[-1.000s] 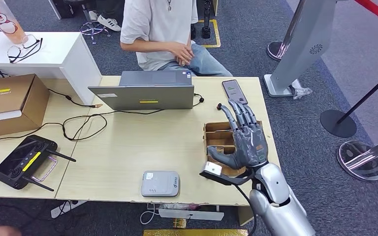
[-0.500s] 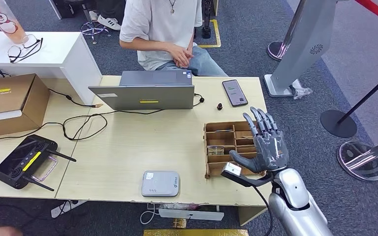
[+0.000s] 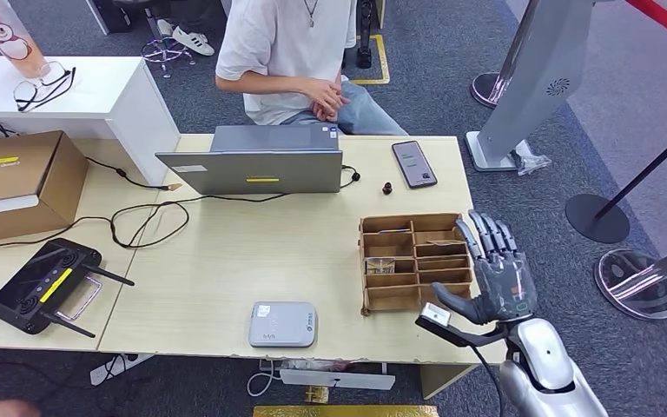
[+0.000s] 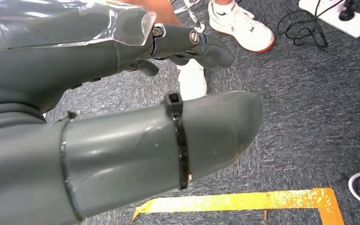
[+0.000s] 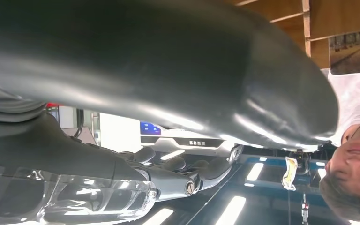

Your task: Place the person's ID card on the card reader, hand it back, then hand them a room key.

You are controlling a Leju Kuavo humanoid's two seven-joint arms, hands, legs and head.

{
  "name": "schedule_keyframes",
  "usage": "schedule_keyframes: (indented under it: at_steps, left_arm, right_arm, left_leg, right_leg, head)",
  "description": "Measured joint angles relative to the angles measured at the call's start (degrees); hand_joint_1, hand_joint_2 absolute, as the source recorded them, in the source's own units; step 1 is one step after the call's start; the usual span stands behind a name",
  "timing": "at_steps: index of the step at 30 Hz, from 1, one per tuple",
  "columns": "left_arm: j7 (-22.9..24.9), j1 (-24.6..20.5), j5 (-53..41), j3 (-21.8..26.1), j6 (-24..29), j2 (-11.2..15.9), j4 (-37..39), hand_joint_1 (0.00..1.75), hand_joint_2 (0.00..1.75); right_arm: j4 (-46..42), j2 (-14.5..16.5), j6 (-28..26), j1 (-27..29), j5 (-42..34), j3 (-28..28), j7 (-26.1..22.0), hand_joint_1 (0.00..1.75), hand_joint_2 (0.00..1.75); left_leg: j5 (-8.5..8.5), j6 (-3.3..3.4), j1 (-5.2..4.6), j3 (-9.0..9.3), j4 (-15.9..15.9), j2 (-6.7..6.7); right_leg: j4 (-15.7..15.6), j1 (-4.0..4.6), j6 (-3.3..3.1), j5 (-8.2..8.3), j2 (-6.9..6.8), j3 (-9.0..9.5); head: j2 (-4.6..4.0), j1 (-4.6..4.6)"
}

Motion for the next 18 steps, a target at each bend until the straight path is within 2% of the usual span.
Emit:
schedule_keyframes:
  at_steps: [7, 11, 18]
  left_arm:
    - [0.1, -0.2, -0.4, 0.0, -0.1, 0.0, 0.0, 0.00, 0.00]
    - [0.1, -0.3, -0.5, 0.0, -0.2, -0.1, 0.0, 0.00, 0.00]
    - [0.1, -0.5, -0.8, 0.0, -0.3, -0.1, 0.0, 0.00, 0.00]
  right_arm:
    - [-1.4, -0.1, 0.7, 0.9, 0.6, -0.2, -1.4, 0.00, 0.00]
    - [-2.4, -0.1, 1.3, 1.0, 0.6, -0.2, -2.2, 0.00, 1.75]
    - [-2.7, -0.1, 2.0, 0.5, 0.9, -0.2, -2.4, 0.00, 1.75]
  left_leg:
    - [0.00, 0.00, 0.00, 0.00, 0.0, 0.00]
    - [0.00, 0.00, 0.00, 0.00, 0.0, 0.00]
    - [0.00, 0.00, 0.00, 0.00, 0.0, 0.00]
  right_leg:
    - [0.0, 0.00, 0.00, 0.00, 0.00, 0.00]
    - [0.0, 0.00, 0.00, 0.00, 0.00, 0.00]
    - [0.0, 0.00, 0.00, 0.00, 0.00, 0.01]
  head:
    - [0.00, 0.01]
    - [0.00, 0.01]
    - [0.00, 0.01]
